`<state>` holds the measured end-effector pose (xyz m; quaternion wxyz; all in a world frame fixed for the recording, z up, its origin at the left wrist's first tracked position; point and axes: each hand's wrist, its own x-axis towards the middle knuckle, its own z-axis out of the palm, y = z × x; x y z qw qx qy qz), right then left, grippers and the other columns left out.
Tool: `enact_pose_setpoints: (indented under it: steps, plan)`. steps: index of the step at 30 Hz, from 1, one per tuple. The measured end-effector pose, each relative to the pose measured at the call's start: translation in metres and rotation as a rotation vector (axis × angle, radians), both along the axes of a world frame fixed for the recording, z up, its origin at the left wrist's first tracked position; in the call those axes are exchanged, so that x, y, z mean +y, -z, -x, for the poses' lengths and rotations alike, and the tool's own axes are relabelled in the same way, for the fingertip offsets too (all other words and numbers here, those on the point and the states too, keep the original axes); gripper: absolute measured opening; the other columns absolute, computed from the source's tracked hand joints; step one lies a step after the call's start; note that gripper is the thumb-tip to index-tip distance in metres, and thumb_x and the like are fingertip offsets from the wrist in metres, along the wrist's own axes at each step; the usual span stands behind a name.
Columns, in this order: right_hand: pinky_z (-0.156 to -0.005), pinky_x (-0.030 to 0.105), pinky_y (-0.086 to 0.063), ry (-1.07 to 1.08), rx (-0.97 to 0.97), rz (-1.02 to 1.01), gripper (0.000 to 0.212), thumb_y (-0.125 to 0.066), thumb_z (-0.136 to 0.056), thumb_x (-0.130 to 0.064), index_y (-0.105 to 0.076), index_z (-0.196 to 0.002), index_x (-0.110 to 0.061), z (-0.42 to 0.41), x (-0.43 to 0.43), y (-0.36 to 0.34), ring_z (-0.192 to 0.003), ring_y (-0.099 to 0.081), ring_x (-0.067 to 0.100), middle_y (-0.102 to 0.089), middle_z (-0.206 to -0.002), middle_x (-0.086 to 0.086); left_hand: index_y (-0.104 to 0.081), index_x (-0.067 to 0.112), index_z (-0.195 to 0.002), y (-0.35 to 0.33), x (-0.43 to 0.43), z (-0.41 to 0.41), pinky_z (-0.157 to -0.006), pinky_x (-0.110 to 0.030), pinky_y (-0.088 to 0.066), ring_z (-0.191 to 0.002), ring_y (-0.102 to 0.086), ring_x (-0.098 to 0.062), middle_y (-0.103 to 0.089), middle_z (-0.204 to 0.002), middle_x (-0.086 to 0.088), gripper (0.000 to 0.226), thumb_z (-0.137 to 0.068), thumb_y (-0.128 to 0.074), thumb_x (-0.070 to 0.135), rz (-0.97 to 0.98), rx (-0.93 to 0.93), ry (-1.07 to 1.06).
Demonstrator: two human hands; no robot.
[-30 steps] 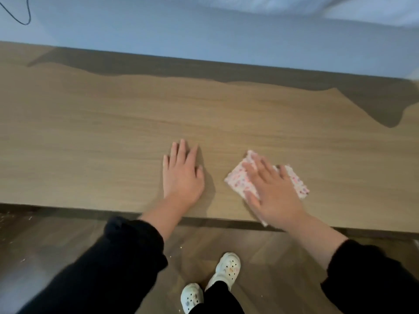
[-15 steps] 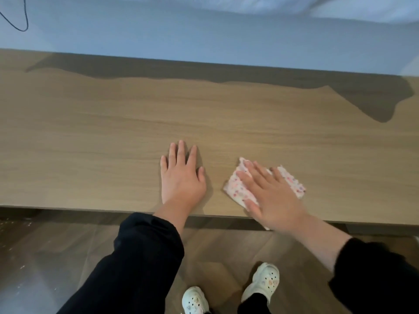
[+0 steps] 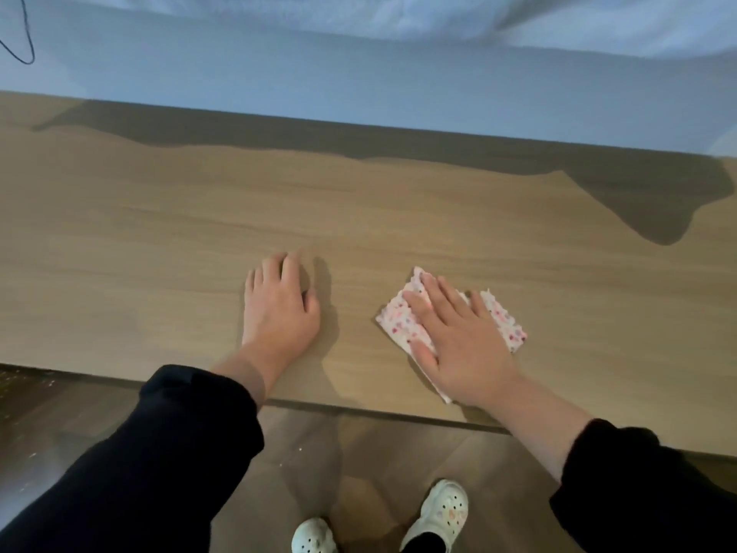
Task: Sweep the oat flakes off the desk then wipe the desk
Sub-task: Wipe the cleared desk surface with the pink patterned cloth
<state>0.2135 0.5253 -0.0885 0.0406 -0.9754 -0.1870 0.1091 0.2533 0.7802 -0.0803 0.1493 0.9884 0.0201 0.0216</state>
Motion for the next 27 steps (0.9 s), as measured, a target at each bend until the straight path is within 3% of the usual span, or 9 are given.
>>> enact_pose_setpoints:
  steps: [3,5,7,12,17,23,27]
  plan:
    - [-0.118,0.052,-0.010,0.186,-0.015,0.047,0.070,-0.009,-0.091,-0.054,-0.011,-0.156,-0.027,-0.049,-0.045,0.003,-0.150,-0.003,0.023,-0.002,-0.164,0.003,-0.026,0.015,-0.150,0.000,-0.039,-0.010,-0.117,-0.054,-0.014,-0.143,-0.018,-0.034,-0.020,-0.157,-0.017,0.067,-0.088,-0.050,0.023,0.006,0.041,0.080]
    - [-0.119,0.052,-0.007,0.289,-0.013,0.028,0.067,-0.013,-0.094,-0.051,-0.008,-0.156,-0.025,-0.090,-0.059,0.002,-0.150,0.000,0.023,0.000,-0.164,0.004,-0.012,0.023,-0.154,0.002,-0.069,-0.023,-0.117,-0.053,-0.002,-0.148,0.002,-0.025,-0.002,-0.162,-0.008,0.070,-0.092,-0.045,0.030,-0.002,0.082,0.055]
    - [-0.119,0.052,-0.004,0.318,-0.010,0.019,0.064,-0.017,-0.097,-0.048,-0.006,-0.156,-0.024,-0.112,-0.062,0.002,-0.150,0.002,0.023,0.003,-0.164,0.005,-0.004,0.027,-0.154,0.005,-0.096,-0.039,-0.116,-0.057,-0.001,-0.148,0.010,-0.022,0.005,-0.162,-0.005,0.069,-0.095,-0.039,0.039,-0.006,0.112,0.007]
    - [-0.117,0.054,-0.016,0.013,-0.022,0.031,0.068,-0.011,-0.094,-0.051,-0.018,-0.155,-0.023,-0.088,-0.099,0.000,-0.150,-0.011,0.024,-0.007,-0.163,0.005,0.002,0.032,-0.153,0.017,-0.122,-0.059,-0.115,-0.061,-0.001,-0.148,0.013,-0.025,0.008,-0.162,-0.005,0.069,-0.094,-0.020,0.059,-0.137,0.183,-0.073]
    - [-0.119,0.050,-0.007,0.220,-0.022,0.100,0.071,-0.004,-0.091,-0.053,-0.006,-0.156,-0.024,-0.146,-0.146,-0.003,-0.150,0.001,0.021,0.004,-0.164,0.003,0.001,0.033,-0.153,0.014,-0.123,-0.056,-0.115,-0.059,-0.001,-0.147,0.015,-0.025,0.011,-0.161,-0.006,0.068,-0.093,-0.018,0.060,-0.156,0.198,-0.069]
    - [-0.119,0.056,-0.006,0.350,-0.071,0.083,0.062,-0.018,-0.098,-0.042,-0.011,-0.155,-0.019,-0.214,-0.081,0.002,-0.150,-0.001,0.026,-0.001,-0.163,0.008,-0.003,0.033,-0.153,0.011,-0.123,-0.056,-0.116,-0.059,-0.002,-0.148,0.014,-0.024,0.009,-0.162,-0.005,0.069,-0.093,-0.020,0.060,-0.150,0.201,-0.086]
    - [-0.119,0.051,-0.002,0.026,-0.021,0.043,0.061,-0.018,-0.100,-0.042,-0.007,-0.155,-0.020,-0.194,-0.043,-0.002,-0.150,0.003,0.022,0.004,-0.164,0.006,-0.003,0.033,-0.154,0.009,-0.125,-0.056,-0.116,-0.058,-0.001,-0.147,0.014,-0.024,0.009,-0.162,-0.004,0.069,-0.093,-0.022,0.061,-0.152,0.206,-0.096]
